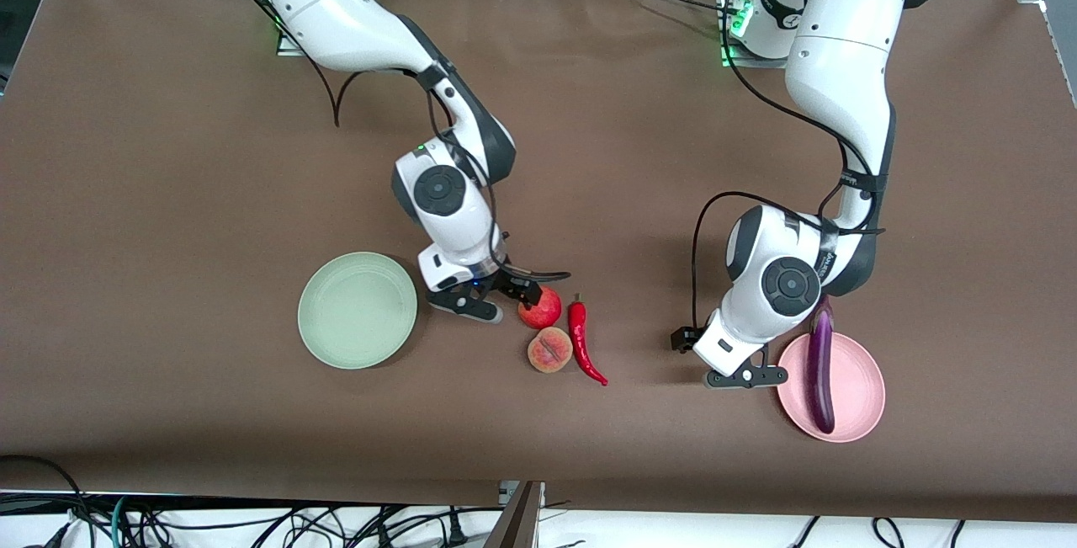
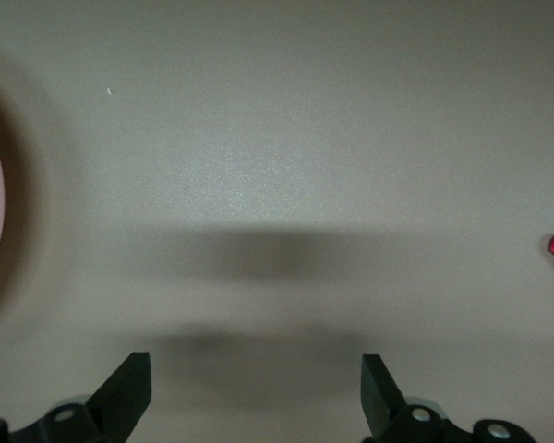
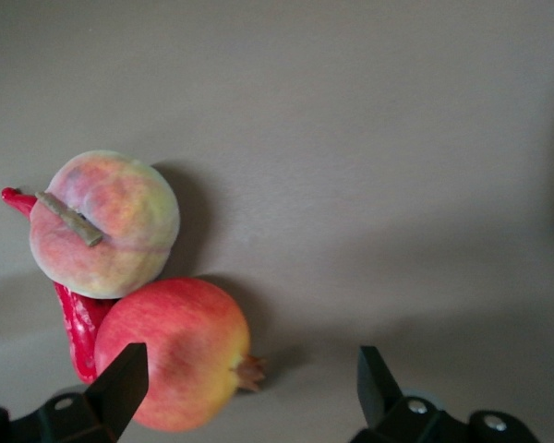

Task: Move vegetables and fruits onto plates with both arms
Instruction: 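Close the right gripper on the red pomegranate and hold it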

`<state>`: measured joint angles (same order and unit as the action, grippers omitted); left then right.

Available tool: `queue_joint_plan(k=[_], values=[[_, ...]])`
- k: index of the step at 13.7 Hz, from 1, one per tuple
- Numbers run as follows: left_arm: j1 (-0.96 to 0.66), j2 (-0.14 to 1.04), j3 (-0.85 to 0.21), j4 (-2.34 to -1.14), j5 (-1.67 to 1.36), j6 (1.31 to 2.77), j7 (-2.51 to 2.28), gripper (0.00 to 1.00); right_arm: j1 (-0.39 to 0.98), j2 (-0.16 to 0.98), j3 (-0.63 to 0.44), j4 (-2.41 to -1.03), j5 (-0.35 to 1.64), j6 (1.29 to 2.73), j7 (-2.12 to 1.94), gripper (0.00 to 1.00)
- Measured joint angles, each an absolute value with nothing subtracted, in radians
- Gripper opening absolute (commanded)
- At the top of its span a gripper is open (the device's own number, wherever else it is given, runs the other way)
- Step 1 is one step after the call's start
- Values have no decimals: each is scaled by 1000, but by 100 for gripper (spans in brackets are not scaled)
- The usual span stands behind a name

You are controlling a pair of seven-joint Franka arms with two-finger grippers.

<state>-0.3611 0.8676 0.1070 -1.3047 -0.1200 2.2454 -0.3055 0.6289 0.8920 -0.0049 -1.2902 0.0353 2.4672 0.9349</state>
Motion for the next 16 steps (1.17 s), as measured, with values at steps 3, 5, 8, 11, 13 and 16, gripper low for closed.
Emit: queue_joint_plan(k=[3,5,8,11,13,16], values=[[-365,874,107,-1305,-120,2263,-308,100,662,922,-10,-1218,26,2472,967,100],[-367,875,107,-1305,-120,2265,-309,100,681,940,-29,-1213,24,2506,971,100],[-374,878,107,-1305,-120,2265,-311,100,687,988,-46,-1210,7,2567,972,100],[-376,883,107,-1305,-120,2267,-312,100,688,1006,-47,-1197,6,2601,986,86],[-376,884,107,-1305,-120,2270,-312,100,687,1006,-51,-1196,6,2607,996,75],[-380,884,106,-1305,-144,2272,-315,100,685,1008,-57,-1196,6,2624,1005,53]])
